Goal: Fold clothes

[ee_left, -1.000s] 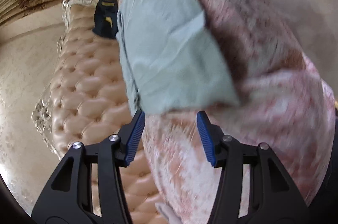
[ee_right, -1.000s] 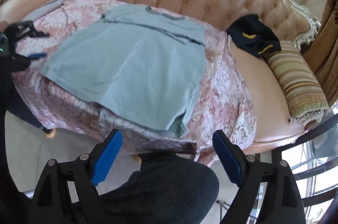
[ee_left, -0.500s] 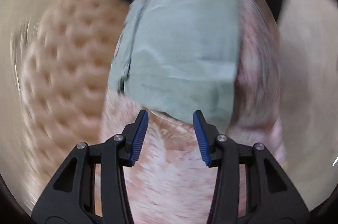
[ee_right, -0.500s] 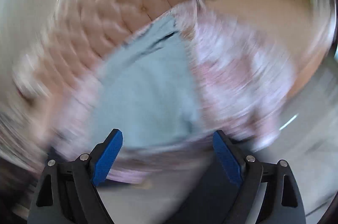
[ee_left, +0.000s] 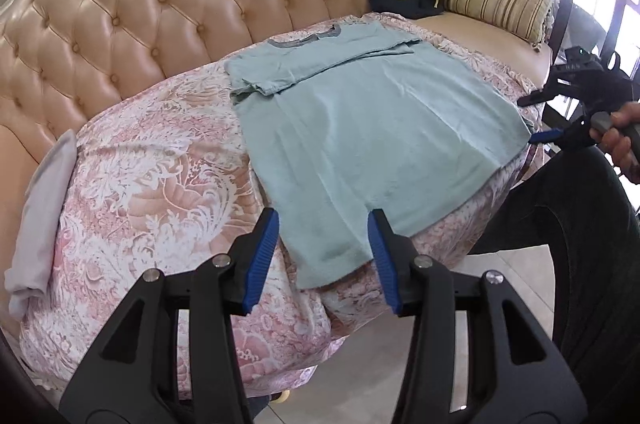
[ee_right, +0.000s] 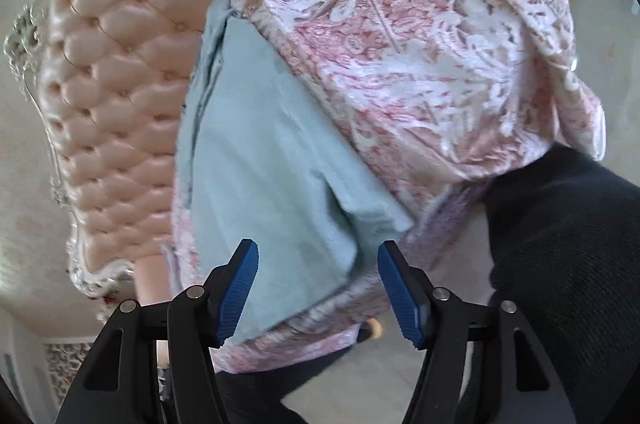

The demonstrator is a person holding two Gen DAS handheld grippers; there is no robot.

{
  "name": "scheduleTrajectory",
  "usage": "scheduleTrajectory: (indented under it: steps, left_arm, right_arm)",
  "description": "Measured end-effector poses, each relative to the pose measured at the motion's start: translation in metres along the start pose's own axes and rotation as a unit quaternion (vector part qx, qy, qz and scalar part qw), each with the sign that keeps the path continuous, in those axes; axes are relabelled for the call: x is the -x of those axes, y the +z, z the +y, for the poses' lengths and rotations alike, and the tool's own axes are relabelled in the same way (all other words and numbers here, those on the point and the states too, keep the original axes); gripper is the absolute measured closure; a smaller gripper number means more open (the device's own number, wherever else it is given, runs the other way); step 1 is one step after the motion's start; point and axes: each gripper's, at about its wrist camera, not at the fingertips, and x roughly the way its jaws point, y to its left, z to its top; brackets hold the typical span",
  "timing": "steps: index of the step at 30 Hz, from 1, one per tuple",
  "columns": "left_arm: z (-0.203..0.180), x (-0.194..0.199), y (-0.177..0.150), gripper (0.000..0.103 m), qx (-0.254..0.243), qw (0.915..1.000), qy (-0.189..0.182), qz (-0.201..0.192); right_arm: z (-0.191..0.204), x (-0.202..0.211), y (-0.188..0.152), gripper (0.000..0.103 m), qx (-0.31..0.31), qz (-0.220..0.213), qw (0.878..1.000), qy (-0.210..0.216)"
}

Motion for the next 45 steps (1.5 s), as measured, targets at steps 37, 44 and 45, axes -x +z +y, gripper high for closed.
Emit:
scheduleTrajectory:
  steps: [37, 44, 45]
  left_arm:
    - [-0.128, -0.086, 0.039, 0.097, -0.138, 0.9789, -0.150, -0.003]
    - [-0.104, -0.084, 0.057, 0.097, -0.058, 0.9807, -0.186, 0.005]
    - [-0.102, -0.084, 0.058, 0.097, -0.052, 0.9806, -0.189, 0.005]
  right_arm:
    - [-0.010, 0.026, -0.019, 0.022, -0.082, -0.050, 0.991, 0.090]
    - [-0.010, 0.013, -0.020, 0.022, -0.112, -0.045, 0.985, 0.126]
    - [-0.009, 0.012, -0.019, 0.022, -0.114, -0.046, 0.984, 0.132]
